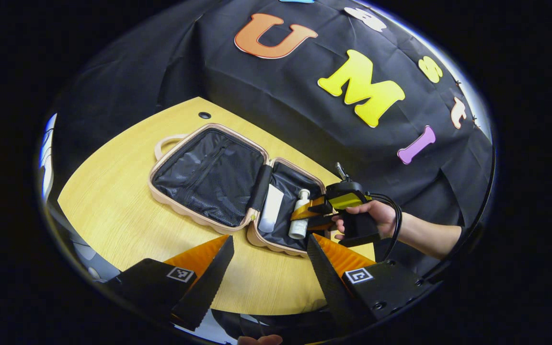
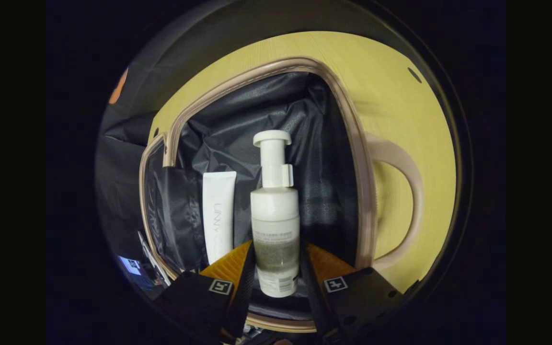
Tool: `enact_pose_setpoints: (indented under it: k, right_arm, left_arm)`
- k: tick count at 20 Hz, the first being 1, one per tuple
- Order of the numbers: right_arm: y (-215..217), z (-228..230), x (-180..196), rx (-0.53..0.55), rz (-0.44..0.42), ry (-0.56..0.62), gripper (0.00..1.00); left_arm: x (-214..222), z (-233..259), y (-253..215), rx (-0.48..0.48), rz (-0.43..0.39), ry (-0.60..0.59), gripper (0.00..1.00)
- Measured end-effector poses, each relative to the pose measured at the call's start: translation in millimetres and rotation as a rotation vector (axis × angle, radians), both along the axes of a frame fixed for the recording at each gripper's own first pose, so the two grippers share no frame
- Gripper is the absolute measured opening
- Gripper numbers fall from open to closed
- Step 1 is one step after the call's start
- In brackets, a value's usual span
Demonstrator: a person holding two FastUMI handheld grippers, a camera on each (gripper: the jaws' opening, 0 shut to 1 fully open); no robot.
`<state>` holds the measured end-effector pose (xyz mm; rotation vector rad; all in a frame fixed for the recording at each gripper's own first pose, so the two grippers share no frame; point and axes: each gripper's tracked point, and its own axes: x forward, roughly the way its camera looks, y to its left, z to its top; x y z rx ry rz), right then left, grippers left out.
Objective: First open the suitcase, pack the skin care products into it, and then close the suitcase.
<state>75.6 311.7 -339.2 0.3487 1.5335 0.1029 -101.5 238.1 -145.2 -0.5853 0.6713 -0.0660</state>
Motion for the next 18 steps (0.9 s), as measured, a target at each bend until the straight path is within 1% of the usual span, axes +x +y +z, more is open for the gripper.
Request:
enact_pose_setpoints:
  k: [3,4,5,6,7,9,10,12,13,15,17,18]
  right_arm:
    - [1,10,-2,0.022,-0.011,-0.020,0.59]
    - [-1,15,-5,0.015,-0.004,-0.030,0.63]
    - [-4,21,-7,0.011,0.007,-0.047,0.65]
    - [-7,29,-10,0.010,0.018,-0.067,0.65]
    - [-8,39,-13,0.016,0.024,-0.090,0.71]
    - [-14,63,-17,0.043,0.048,-0.160,0.77]
    - [-18,75,-21,0.052,0.071,-0.202,0.77]
    - [-30,100,-24,0.060,0.130,-0.318,0.77]
    - [-36,114,-23,0.063,0.159,-0.400,0.77]
    - [-50,147,-24,0.061,0.235,-0.589,0.77]
    - [-74,183,-34,0.044,0.304,-0.752,0.77]
    - [-89,203,-42,0.046,0.312,-0.818,0.77]
  left_arm:
    - [1,3,1,0.012,-0.006,0.000,0.98]
    - [1,2,2,0.014,-0.004,0.001,0.98]
    - [2,2,3,0.017,-0.002,0.003,0.98]
    - [4,4,5,0.022,0.000,0.001,0.98]
    - [7,4,9,0.031,0.004,-0.004,0.98]
    - [12,6,19,0.050,0.011,-0.016,0.98]
    - [12,7,25,0.057,0.017,-0.023,0.98]
    - [12,6,32,0.057,0.001,-0.041,0.98]
    - [13,5,36,0.059,0.000,-0.049,0.98]
    - [13,-4,54,0.086,0.030,-0.052,0.98]
    - [21,-8,90,0.170,0.089,-0.080,0.98]
    - [27,-11,112,0.219,0.122,-0.089,0.98]
